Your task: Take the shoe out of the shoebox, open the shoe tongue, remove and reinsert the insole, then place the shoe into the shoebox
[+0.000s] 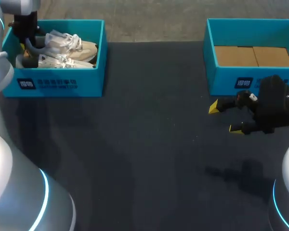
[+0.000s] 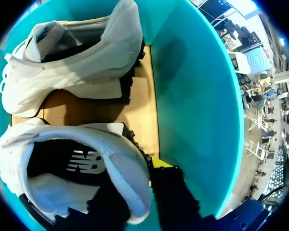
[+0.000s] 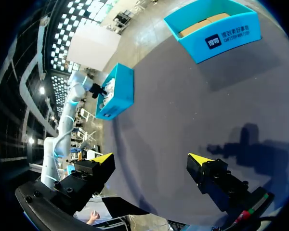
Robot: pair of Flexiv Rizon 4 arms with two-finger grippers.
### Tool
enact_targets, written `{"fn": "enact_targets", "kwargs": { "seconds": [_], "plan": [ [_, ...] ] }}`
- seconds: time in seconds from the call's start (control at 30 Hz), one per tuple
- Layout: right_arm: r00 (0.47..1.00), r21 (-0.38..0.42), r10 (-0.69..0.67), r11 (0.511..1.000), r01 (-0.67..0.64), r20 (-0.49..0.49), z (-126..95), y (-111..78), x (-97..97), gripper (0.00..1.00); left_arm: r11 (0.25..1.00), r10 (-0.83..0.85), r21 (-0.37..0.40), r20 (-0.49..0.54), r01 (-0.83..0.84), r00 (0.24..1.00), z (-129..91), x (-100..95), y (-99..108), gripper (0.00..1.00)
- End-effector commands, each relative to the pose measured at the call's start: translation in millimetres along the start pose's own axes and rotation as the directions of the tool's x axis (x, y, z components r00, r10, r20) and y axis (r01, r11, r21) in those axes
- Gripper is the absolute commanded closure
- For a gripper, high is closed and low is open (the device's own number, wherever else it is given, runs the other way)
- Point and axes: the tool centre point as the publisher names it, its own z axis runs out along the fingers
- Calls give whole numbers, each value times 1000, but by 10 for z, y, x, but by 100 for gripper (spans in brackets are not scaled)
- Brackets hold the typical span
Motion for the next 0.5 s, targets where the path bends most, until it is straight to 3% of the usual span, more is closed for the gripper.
{"fn": "enact_targets", "kwargs": {
  "seconds": [0.03, 0.5],
  "plan": [
    [1000, -4, 1, 1000, -1, 3, 6, -19, 2, 0, 994, 7, 108, 13, -8, 1000, -30, 17, 108, 0],
    [1000, -4, 1, 1000, -1, 3, 6, -19, 2, 0, 998, 31, 47, 119, -37, 992, -638, 72, -69, 0]
  ]
}}
